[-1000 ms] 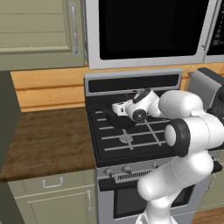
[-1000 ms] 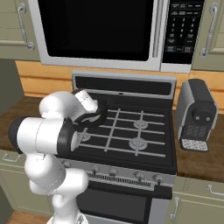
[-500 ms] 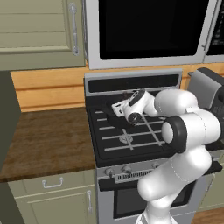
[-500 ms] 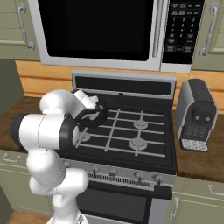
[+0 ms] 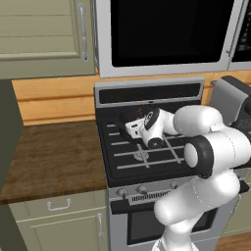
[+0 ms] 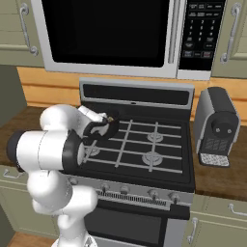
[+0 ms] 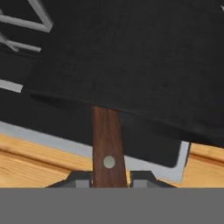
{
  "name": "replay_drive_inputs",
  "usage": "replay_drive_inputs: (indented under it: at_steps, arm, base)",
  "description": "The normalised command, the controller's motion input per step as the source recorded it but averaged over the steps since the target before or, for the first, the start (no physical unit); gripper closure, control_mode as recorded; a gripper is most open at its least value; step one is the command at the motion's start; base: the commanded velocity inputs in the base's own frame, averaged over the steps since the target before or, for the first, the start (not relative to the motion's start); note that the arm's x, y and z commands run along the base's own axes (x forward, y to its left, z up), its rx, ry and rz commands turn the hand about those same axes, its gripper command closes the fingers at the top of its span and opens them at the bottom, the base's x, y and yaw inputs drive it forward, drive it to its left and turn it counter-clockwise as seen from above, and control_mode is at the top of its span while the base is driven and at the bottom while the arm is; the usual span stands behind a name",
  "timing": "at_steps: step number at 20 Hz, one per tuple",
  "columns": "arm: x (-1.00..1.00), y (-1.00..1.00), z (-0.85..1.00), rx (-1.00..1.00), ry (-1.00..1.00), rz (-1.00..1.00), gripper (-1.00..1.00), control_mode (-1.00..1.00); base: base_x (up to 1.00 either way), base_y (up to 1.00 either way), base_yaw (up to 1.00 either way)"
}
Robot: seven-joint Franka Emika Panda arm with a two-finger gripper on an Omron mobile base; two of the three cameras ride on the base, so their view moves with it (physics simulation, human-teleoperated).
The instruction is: Put the onion and sweet potato in the pot. Retrieve the spatula and lightly stir the vegetables in the pot.
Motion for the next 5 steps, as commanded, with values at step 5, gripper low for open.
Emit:
replay_drive_inputs:
  at_steps: [5]
  arm:
    - [0.00,0.03,0.00,0.35,0.28,0.05,1.00,-1.00]
  base:
    - [0.00,0.00,0.00]
